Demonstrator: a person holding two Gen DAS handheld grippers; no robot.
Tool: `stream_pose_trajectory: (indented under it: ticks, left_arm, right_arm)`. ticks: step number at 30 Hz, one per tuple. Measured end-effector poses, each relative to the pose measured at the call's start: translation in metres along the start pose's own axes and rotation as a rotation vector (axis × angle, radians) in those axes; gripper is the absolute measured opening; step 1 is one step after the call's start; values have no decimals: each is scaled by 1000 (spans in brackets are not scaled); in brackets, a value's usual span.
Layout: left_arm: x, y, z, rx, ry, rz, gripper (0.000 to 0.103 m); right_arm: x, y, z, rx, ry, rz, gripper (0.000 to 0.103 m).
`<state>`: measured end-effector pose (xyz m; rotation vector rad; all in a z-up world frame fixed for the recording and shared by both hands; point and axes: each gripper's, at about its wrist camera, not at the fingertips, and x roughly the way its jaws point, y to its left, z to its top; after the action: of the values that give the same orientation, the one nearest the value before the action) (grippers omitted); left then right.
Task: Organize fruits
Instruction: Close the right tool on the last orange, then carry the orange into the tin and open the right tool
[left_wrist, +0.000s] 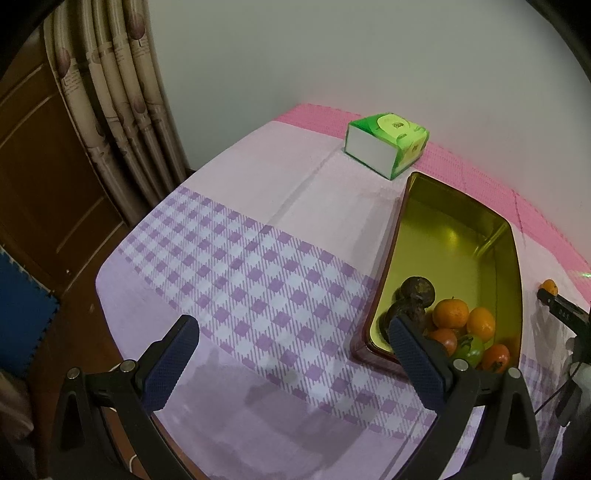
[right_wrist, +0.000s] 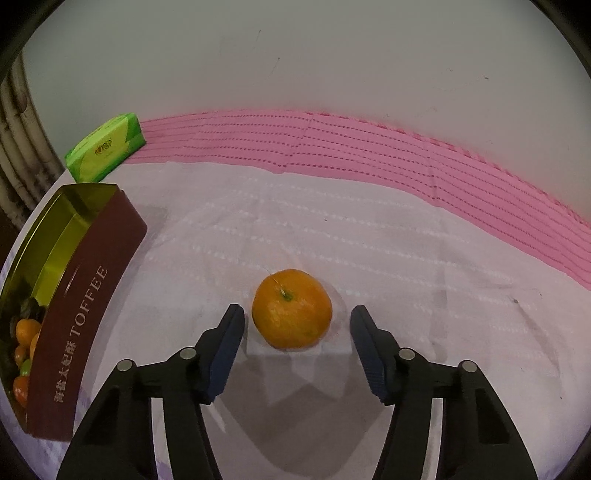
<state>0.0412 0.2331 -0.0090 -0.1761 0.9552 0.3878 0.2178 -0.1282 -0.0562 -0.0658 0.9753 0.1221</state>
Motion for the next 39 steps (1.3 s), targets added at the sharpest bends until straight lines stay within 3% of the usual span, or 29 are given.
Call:
stream_pose_trajectory:
  ticks: [6, 23, 32, 39]
  left_arm:
    - [1, 1, -1, -4, 3, -2, 102]
    - [4, 2, -3, 3, 21, -5, 102]
    - [4, 2, -3, -4, 26, -6, 102]
    - [4, 6, -2, -27, 32, -5, 102]
  right_arm:
    - [2, 2, 3, 7, -2, -3, 42]
    - [-18, 13, -5, -1, -6, 38, 42]
    - [-52, 51, -2, -56, -44, 132, 42]
    - [-76, 104, -1, -144, -62, 230, 42]
